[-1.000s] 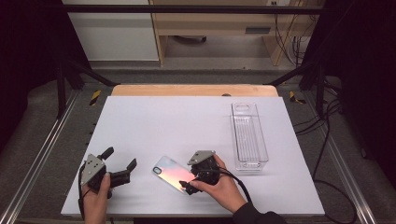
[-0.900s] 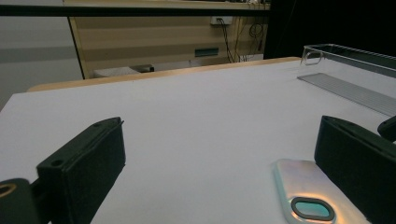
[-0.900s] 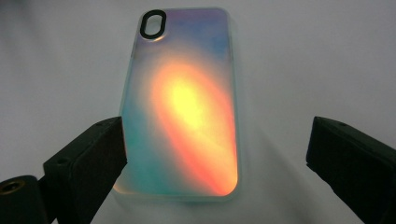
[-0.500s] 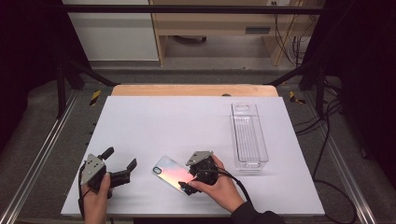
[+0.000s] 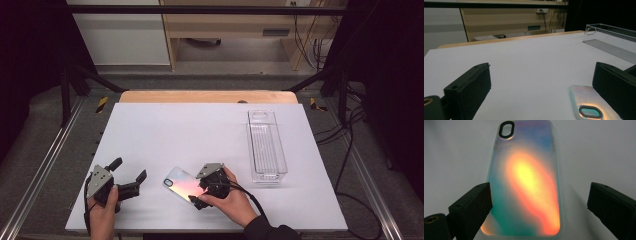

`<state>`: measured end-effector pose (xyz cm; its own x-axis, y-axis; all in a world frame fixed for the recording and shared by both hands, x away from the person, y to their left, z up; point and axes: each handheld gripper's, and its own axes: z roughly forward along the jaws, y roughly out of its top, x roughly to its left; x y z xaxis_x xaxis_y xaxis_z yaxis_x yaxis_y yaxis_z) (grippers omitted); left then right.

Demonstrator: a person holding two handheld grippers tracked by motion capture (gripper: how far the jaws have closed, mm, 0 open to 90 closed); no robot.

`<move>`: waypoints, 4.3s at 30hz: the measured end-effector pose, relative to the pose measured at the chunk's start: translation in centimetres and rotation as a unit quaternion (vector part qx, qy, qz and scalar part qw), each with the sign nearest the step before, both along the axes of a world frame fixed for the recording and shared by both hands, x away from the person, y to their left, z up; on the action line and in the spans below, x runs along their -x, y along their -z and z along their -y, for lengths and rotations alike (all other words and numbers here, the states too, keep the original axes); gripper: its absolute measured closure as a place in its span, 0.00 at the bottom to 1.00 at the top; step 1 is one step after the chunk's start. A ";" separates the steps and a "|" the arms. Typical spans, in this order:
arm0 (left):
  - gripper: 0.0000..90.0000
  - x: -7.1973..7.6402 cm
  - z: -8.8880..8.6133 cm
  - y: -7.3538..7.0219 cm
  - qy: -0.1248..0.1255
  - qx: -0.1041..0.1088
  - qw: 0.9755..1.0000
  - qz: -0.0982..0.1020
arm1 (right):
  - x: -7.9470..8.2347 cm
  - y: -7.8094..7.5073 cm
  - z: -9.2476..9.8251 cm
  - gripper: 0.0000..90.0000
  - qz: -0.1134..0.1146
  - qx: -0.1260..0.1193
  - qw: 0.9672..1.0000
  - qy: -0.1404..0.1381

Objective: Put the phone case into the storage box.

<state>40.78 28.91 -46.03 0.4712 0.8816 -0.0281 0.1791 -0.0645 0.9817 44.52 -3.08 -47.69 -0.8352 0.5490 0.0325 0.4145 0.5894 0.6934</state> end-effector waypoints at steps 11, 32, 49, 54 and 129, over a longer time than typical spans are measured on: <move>0.02 0.0 0.0 0.0 0.000 0.001 1.000 0.000 | 0.4 0.4 -1.1 0.07 -0.006 -0.014 1.000 -0.006; 0.02 0.0 -0.1 0.0 -0.001 0.002 1.000 -0.001 | 0.8 1.0 -1.9 0.06 -0.006 -0.020 1.000 0.013; 0.02 0.0 -0.1 0.0 -0.001 0.002 1.000 -0.001 | 1.1 1.2 -2.1 0.06 0.002 -0.010 1.000 0.011; 0.02 0.0 -0.1 0.0 -0.001 0.003 1.000 -0.001 | 1.1 1.2 -2.1 0.07 0.006 -0.007 1.000 0.011; 0.02 0.5 1.0 -0.3 0.020 -0.012 1.000 -0.008 | 0.5 -0.8 2.3 0.20 0.110 -0.063 0.992 0.020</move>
<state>40.23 27.89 -45.73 0.5050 0.8630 -0.0143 0.1919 -0.0961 0.9767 43.98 -5.36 -46.90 -0.8069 0.5856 -0.0774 0.2662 0.4775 0.8373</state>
